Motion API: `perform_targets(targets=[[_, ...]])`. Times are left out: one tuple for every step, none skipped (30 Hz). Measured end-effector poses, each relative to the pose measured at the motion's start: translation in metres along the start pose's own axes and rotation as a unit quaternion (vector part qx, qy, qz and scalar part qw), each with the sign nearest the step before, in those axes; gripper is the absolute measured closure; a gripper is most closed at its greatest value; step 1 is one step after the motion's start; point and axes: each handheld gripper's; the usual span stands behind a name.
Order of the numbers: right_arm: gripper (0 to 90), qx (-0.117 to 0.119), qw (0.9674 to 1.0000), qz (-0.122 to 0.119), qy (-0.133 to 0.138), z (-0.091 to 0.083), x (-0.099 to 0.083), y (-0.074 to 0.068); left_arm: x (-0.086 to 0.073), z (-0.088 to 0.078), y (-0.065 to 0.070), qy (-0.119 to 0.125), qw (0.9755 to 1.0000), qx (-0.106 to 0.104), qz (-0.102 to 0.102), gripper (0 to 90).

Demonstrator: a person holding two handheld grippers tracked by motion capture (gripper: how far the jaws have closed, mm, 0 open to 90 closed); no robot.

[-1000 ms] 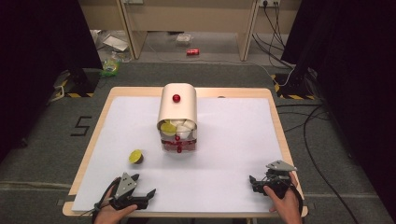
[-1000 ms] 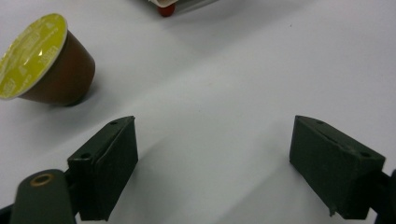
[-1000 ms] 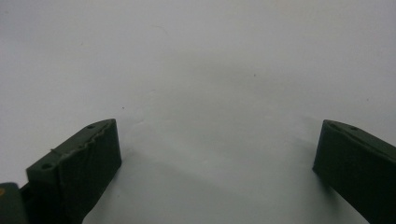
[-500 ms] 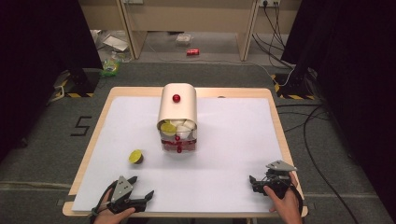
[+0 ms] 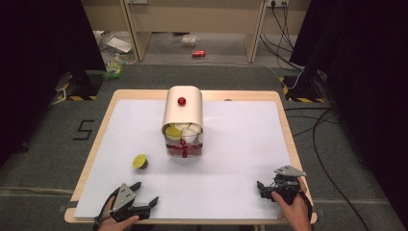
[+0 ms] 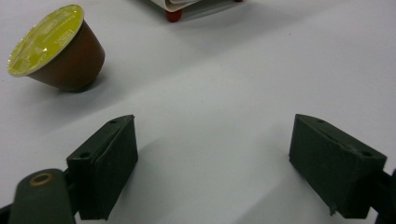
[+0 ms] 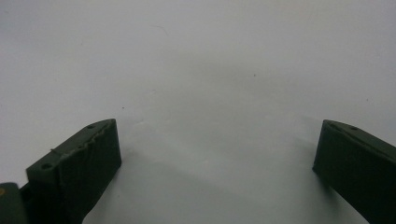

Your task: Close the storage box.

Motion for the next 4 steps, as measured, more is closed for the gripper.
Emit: perform_targets(targets=[[0.9,0.000,1.0000,0.000,0.000,0.0000,0.0000,0.0000,-0.0001,0.0000,0.0000,0.000,1.0000,0.000,0.000,14.5],[0.9,0.000,1.0000,0.000,0.000,0.0000,0.0000,0.0000,-0.0001,0.0000,-0.0001,0.000,1.0000,0.000,0.000,14.5],[0.9,0.000,1.0000,-0.003,0.001,0.0002,0.0001,0.0005,-0.0001,0.0000,-0.0002,0.000,1.0000,0.000,0.000,14.5],[0.9,0.000,1.0000,0.000,0.000,0.0000,0.0000,0.0001,-0.0002,0.0000,-0.0002,0.000,1.0000,-0.001,0.000,14.5]])
Point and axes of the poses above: each handheld gripper's, and its own axes: z roughly forward along the jaws, x roughly out of its top, y roughly to its right, and after that the axes turned 6 degrees about -y, right-handed
